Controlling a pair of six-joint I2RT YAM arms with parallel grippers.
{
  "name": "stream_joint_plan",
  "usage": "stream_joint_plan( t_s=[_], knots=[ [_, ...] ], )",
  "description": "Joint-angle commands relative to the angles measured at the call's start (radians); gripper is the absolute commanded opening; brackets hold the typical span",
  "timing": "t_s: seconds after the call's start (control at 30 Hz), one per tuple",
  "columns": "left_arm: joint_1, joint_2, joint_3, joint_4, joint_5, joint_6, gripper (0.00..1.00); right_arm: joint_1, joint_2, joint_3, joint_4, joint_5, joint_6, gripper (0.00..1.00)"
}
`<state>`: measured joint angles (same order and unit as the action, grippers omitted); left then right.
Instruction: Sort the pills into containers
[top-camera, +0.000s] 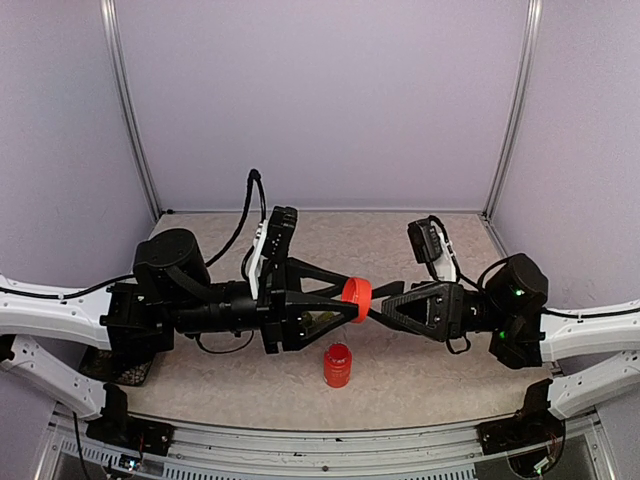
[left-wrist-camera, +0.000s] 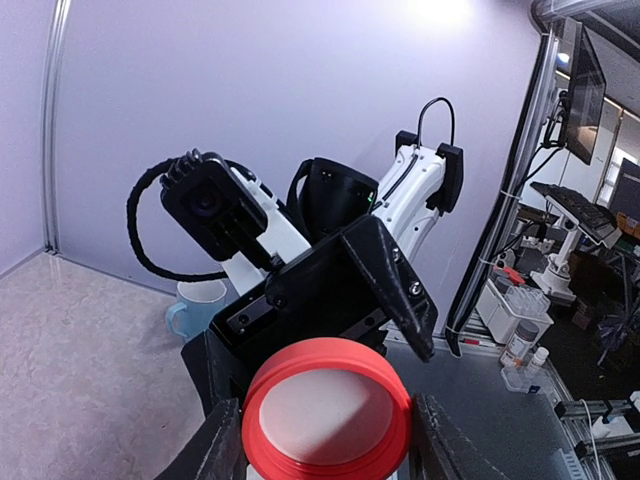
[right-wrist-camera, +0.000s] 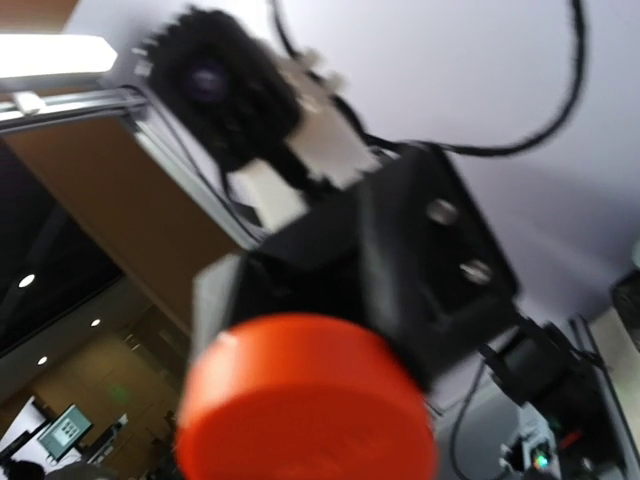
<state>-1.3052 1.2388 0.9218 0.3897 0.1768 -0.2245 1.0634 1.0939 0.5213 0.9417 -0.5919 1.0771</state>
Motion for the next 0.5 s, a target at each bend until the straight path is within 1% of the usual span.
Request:
stream_joint_plan(
  t_s=[0.0,0.27,0.47],
  knots=[
    [-0.011,0.007,0.023,0.049,0.033,0.008,0.41,-0.008,-0.001,0.046,0.069,-0.04,0.008,0.86],
    [-0.014,0.026,0.028,0.06,0.047,0.007,0.41,-0.008,0.036,0.061,0.079,-0.048,0.027,0.82],
    [-0.014,0.029,0.031,0.06,0.044,0.008,0.41,-0.008,0.037,0.065,0.056,-0.039,0.018,0.76]
  ],
)
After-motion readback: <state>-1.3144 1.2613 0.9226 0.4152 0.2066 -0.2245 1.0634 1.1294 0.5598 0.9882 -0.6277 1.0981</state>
